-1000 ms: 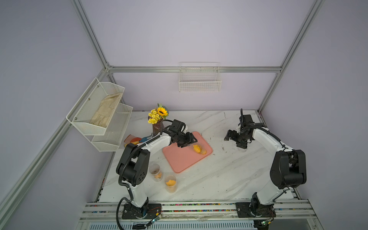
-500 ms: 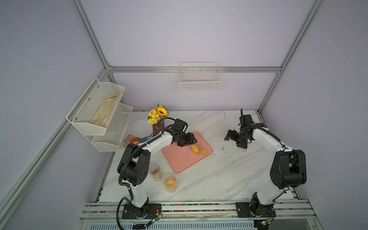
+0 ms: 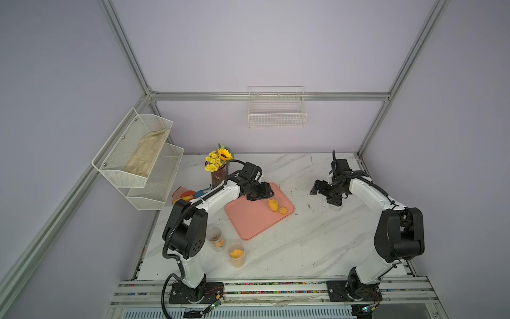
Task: Pour the cookies out of the jar
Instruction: Pour the cookies in the jar onto the tray.
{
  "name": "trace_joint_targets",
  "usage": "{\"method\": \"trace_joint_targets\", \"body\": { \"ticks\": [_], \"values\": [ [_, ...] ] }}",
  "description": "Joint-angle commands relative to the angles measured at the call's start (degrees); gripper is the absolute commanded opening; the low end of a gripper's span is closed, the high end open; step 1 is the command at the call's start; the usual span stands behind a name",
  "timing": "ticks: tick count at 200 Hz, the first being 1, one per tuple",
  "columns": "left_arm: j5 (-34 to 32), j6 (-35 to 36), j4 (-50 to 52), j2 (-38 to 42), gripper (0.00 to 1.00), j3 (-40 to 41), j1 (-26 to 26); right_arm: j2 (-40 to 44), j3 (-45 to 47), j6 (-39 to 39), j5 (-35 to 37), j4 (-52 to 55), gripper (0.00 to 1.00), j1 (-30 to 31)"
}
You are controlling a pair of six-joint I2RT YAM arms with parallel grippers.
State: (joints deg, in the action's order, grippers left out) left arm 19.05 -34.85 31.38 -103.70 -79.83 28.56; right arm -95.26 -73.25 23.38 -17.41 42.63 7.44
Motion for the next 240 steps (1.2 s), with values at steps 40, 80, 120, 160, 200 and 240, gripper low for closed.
{"method": "trace_joint_targets", "body": {
  "ticks": [40,80,120,160,200,240],
  "values": [
    [3.12,-1.3,-3.39,2.74,0.56,-1.64,-1.93,-0.56,-0.23,-1.4,0.69,0.31,0.97,0.38],
    [1.05,-0.64,-1.41,5.88,0.56,-3.86,-1.96,-0.01,0.13,-2.08,0.63,0.35,0.97,0.33],
    [1.14,-1.17,0.29,7.82,0.56,-4.9,-1.45,0.4,-0.27,-2.19,0.05,0.22,0.97,0.38],
    [4.97,-2.44,-0.28,10.66,0.57,-5.53,-2.16,4.74,-0.84,-0.97,-4.77,-4.01,0.97,0.28],
    [21.2,-11.4,-8.86,11.36,0.58,-2.32,-7.52,6.67,-5.46,2.62,-14.92,-8.84,0.97,0.17],
    [31.81,-27.18,-28.46,13.78,0.58,4.01,-12.99,6.4,-7.28,15.37,-31.03,-24.2,0.97,0.2]
  ]
}}
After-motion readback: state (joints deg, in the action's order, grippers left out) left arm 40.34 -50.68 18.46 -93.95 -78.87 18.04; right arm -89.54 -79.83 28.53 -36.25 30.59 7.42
